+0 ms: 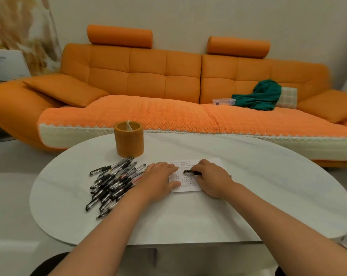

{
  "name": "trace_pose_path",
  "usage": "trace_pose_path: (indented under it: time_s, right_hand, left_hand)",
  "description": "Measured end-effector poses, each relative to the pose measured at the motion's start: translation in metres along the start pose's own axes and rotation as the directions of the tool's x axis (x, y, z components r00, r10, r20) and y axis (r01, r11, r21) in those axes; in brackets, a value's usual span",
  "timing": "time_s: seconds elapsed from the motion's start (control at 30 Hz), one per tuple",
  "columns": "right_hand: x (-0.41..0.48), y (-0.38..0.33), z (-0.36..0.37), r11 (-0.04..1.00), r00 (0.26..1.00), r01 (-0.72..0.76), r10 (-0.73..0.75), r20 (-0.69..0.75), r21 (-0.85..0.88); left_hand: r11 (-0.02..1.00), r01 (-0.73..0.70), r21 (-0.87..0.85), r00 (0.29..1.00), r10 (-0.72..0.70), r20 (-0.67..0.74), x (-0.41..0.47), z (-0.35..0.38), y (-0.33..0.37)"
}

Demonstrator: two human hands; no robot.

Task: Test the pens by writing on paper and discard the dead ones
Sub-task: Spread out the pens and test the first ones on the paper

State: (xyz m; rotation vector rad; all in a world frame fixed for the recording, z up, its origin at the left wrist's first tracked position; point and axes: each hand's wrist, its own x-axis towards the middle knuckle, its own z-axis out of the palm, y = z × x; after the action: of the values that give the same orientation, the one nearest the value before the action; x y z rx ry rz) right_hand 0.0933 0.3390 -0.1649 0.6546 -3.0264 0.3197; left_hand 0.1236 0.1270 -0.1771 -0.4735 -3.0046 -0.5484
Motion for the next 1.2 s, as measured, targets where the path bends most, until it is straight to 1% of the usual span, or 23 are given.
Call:
trace_pose_path:
  time_s: [0.13,0.27,0.33,0.4,0.47,0.53,0.6,0.67,0.73,0.77,0.93,1.07,1.2]
  right_hand:
    - [-0.009,-0.01,-0.005,0.999,0.996,0.017,-0.013,-0.083,0.049]
    - [-0.012,-0.023,-0.013,0.991,0.989,0.082,-0.069,-0.127,0.105]
    - [-0.012,-0.026,-0.016,0.987,0.981,0.138,-0.124,-0.148,0.087]
    - [-0.012,-0.027,-0.017,0.978,0.972,0.164,-0.138,-0.191,0.128]
    - [-0.014,-0.025,-0.015,0.965,0.969,0.158,-0.111,-0.222,0.208]
    - [-0.015,-0.022,-0.01,0.959,0.973,0.151,-0.101,-0.21,0.24]
    - [-0.012,-0.02,-0.007,0.969,0.973,0.181,-0.15,-0.176,0.171]
    - [-0.008,-0.022,-0.008,0.971,0.967,0.22,-0.204,-0.153,0.09]
    - [-0.005,-0.022,-0.007,0.969,0.968,0.225,-0.211,-0.139,0.098]
    - [-0.004,-0.021,-0.006,0.969,0.969,0.224,-0.21,-0.133,0.106]
    - [0.003,-0.013,0.0,0.966,0.955,0.251,-0.236,-0.182,0.064]
    - [0.009,-0.009,0.002,0.969,0.952,0.247,-0.24,-0.191,0.015]
    - [0.015,-0.007,-0.001,0.968,0.963,0.242,-0.231,-0.14,0.068]
  left_hand:
    - [0.995,-0.058,-0.076,0.991,0.049,-0.122,-0.002,-0.011,0.008]
    - [0.995,-0.098,0.003,0.969,0.096,-0.227,-0.007,-0.015,0.021]
    - [0.997,-0.073,0.0,0.959,0.07,-0.276,-0.006,-0.017,0.023]
    - [0.998,-0.036,-0.052,0.954,0.019,-0.299,-0.005,-0.019,0.022]
    - [0.994,-0.007,-0.107,0.957,-0.025,-0.289,-0.003,-0.019,0.02]
    - [0.988,0.018,-0.152,0.965,-0.057,-0.257,-0.002,-0.019,0.02]
    - [0.983,0.027,-0.183,0.968,-0.072,-0.241,-0.001,-0.017,0.019]
    - [0.958,0.032,-0.284,0.963,-0.105,-0.247,0.0,-0.014,0.016]
    - [0.916,0.041,-0.4,0.961,-0.146,-0.237,0.003,-0.012,0.013]
    - [0.903,0.043,-0.428,0.962,-0.153,-0.227,0.004,-0.011,0.013]
    - [0.882,0.036,-0.47,0.963,-0.156,-0.219,0.01,-0.008,0.015]
    - [0.872,0.049,-0.488,0.964,-0.17,-0.207,0.012,-0.008,0.011]
    - [0.868,0.06,-0.493,0.966,-0.175,-0.19,0.015,-0.01,0.008]
